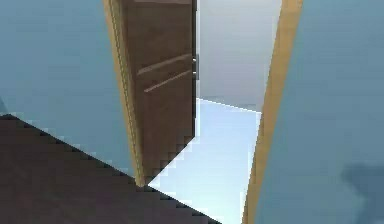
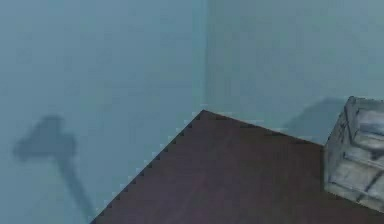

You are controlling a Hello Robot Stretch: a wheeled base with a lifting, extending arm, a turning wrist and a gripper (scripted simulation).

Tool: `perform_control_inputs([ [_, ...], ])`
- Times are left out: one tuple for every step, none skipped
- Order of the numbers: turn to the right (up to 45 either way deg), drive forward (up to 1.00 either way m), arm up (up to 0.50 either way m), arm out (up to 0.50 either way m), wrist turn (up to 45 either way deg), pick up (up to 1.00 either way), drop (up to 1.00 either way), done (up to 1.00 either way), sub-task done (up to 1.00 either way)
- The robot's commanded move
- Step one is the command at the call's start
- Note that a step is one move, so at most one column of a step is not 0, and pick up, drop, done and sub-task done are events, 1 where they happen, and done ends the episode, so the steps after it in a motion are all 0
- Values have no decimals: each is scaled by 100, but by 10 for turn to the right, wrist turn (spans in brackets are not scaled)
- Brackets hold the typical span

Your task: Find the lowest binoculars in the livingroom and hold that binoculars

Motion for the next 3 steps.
perform_control_inputs([
  [-450,0,0,0,0,0,0,0,0],
  [-210,0,0,0,0,0,0,0,0],
  [0,100,0,0,0,0,0,0,0],
])
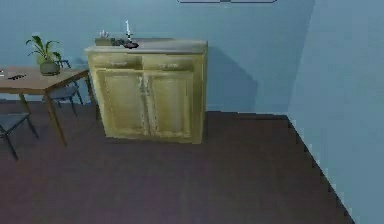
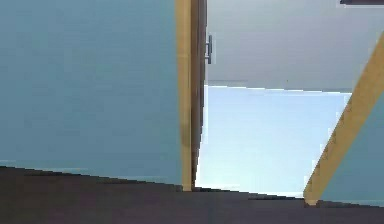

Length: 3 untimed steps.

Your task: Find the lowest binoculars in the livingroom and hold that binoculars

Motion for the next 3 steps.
perform_control_inputs([
  [0,100,0,0,0,0,0,0,0],
  [0,35,0,0,0,0,0,0,0],
  [-450,0,0,0,0,0,0,0,0],
])
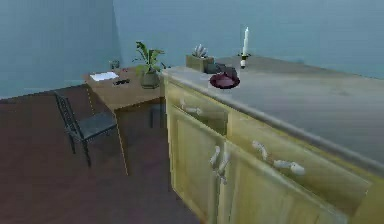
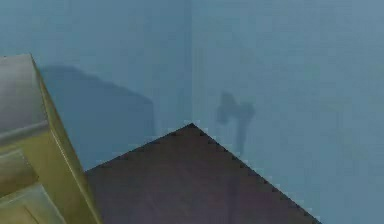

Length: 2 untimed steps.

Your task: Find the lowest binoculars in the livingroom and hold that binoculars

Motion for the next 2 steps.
perform_control_inputs([
  [-450,0,0,0,0,0,0,0,0],
  [-60,0,0,0,0,0,0,0,0],
])
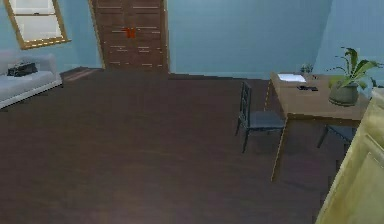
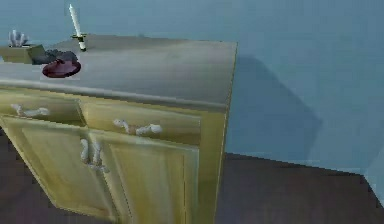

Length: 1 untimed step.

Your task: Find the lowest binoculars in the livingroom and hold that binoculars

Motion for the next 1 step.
perform_control_inputs([
  [0,100,0,0,0,0,0,0,0],
])
